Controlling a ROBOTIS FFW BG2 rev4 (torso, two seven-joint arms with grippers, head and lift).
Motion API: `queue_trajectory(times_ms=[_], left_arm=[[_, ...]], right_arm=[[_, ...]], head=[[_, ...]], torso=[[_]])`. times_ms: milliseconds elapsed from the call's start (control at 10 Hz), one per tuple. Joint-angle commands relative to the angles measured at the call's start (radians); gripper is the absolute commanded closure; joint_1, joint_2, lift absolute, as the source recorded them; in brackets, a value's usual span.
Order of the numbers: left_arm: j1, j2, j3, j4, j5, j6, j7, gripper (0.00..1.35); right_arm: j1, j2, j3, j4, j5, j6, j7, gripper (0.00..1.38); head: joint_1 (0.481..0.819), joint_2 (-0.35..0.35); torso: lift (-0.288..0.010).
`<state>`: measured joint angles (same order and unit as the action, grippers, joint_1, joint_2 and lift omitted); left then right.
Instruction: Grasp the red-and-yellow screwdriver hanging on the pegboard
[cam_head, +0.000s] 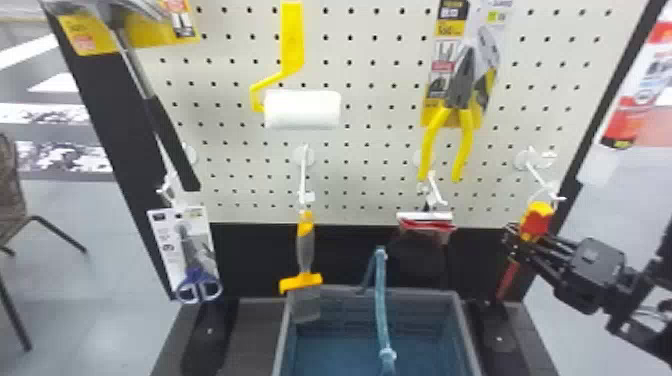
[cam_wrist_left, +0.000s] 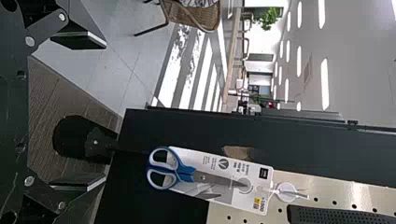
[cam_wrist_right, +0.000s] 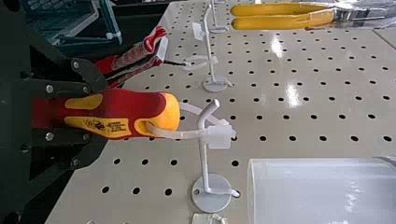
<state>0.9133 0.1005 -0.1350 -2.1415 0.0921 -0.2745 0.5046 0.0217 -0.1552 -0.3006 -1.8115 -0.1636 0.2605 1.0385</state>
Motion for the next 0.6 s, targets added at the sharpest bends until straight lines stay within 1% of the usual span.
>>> queue_trajectory(times_ms=[0,500], left_arm=[[0.0,0.001,0.0,0.0,0.0,0.0,0.0,0.28],[0.0,-0.001,0.0,0.0,0.002,0.0,0.0,0.28]], right_arm=[[0.002,0.0,0.0,-0.004,-0.001,-0.003,-0.002,1.17],[0.005,0.0,0.0,-0.006,0.003,-0.003,-0.003,1.17]], head=[[0.549,0.0],[0.549,0.0]], torso=[[-0.1],[-0.1]])
